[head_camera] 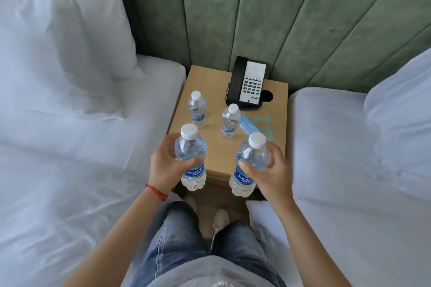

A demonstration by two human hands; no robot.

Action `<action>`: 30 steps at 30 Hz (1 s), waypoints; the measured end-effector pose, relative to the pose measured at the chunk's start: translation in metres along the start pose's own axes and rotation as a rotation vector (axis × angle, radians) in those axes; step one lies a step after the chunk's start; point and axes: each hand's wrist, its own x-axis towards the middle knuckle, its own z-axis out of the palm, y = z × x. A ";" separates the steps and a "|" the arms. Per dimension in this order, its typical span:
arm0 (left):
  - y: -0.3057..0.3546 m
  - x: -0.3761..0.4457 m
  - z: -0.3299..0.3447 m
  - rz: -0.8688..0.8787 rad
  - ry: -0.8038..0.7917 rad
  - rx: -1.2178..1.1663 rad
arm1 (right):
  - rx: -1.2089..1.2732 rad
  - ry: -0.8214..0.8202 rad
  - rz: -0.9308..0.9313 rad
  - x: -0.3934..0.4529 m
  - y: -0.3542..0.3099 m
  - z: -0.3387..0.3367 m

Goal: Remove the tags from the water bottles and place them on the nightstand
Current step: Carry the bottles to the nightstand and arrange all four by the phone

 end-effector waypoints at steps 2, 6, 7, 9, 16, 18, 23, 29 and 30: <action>-0.005 0.019 0.002 -0.030 -0.025 0.013 | -0.026 -0.006 0.001 0.013 0.004 0.010; -0.023 0.056 0.001 -0.050 -0.076 0.114 | -0.101 0.005 0.008 0.034 0.020 0.033; -0.027 0.066 0.000 -0.054 -0.092 0.147 | -0.122 0.006 0.015 0.039 0.024 0.040; -0.036 0.085 -0.003 -0.089 -0.113 0.176 | -0.144 0.009 0.036 0.047 0.030 0.052; -0.057 0.139 -0.004 -0.132 -0.177 0.278 | -0.196 0.045 0.130 0.071 0.043 0.087; -0.062 0.149 -0.002 -0.142 -0.192 0.304 | -0.194 0.044 0.146 0.078 0.045 0.095; -0.072 0.162 0.009 -0.171 -0.233 0.324 | -0.219 0.002 0.123 0.093 0.055 0.108; -0.084 0.165 0.019 -0.192 -0.252 0.332 | -0.221 0.003 0.130 0.104 0.076 0.112; -0.086 0.165 0.019 -0.189 -0.253 0.343 | -0.225 0.001 0.131 0.105 0.080 0.113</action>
